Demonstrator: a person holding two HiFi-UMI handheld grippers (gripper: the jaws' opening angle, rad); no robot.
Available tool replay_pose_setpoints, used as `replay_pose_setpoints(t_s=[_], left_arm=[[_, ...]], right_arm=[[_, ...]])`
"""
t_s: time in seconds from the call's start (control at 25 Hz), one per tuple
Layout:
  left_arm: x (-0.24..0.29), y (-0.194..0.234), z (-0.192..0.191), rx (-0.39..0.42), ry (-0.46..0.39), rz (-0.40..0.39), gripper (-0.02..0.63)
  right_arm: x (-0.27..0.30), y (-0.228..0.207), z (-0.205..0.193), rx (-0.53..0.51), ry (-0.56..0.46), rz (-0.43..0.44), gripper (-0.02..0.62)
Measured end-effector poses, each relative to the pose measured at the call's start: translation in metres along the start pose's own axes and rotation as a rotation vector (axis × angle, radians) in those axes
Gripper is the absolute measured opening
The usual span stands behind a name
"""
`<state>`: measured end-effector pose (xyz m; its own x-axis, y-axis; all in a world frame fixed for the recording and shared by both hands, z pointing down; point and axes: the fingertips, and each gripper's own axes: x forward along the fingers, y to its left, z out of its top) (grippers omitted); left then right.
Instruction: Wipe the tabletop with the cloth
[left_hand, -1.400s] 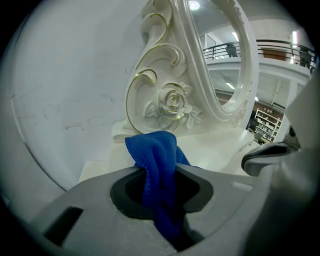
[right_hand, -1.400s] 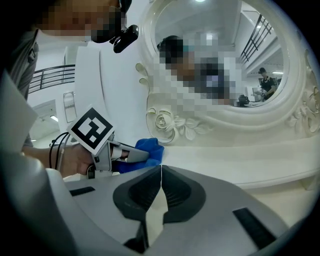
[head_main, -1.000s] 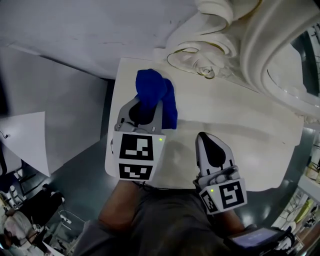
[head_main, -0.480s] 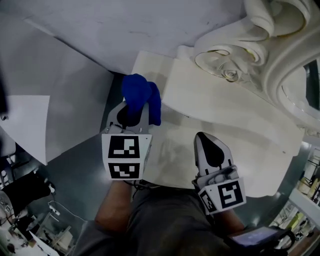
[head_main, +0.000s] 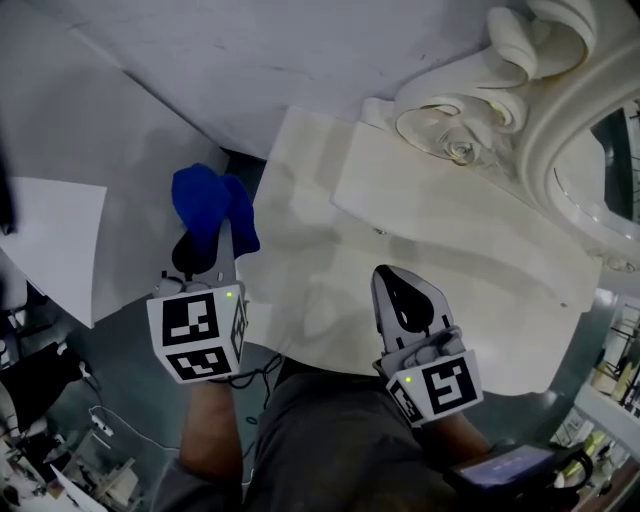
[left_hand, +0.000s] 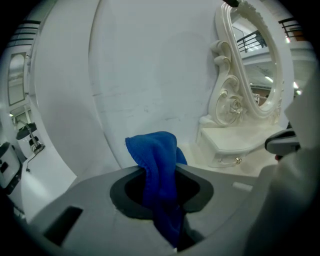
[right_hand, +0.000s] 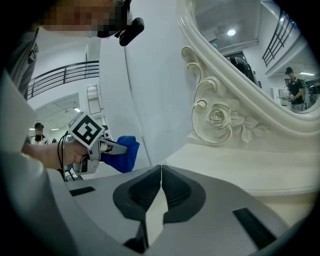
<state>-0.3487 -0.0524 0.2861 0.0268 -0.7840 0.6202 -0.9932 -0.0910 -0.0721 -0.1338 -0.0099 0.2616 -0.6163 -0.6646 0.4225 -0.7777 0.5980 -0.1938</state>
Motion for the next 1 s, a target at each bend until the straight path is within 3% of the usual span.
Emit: replay_pose_setpoints(t_s=[0.28,0.72,1.0], left_arm=[[0.006,-0.003,-0.034,-0.028,0.058,-0.008,0.094],[0.050,-0.028,-0.096,0.016,0.175,-0.023,0.092],[0.059,-0.036,-0.099,0.045,0.153,-0.024,0.087]], right_arm=[[-0.001,0.005,-0.013,0.015,0.026,0.004,0.015],[-0.003,-0.011,-0.058,0.072,0.117,-0.045,0.015],[-0.013,-0.022,-0.079,0.093,0.150,-0.091,0.015]])
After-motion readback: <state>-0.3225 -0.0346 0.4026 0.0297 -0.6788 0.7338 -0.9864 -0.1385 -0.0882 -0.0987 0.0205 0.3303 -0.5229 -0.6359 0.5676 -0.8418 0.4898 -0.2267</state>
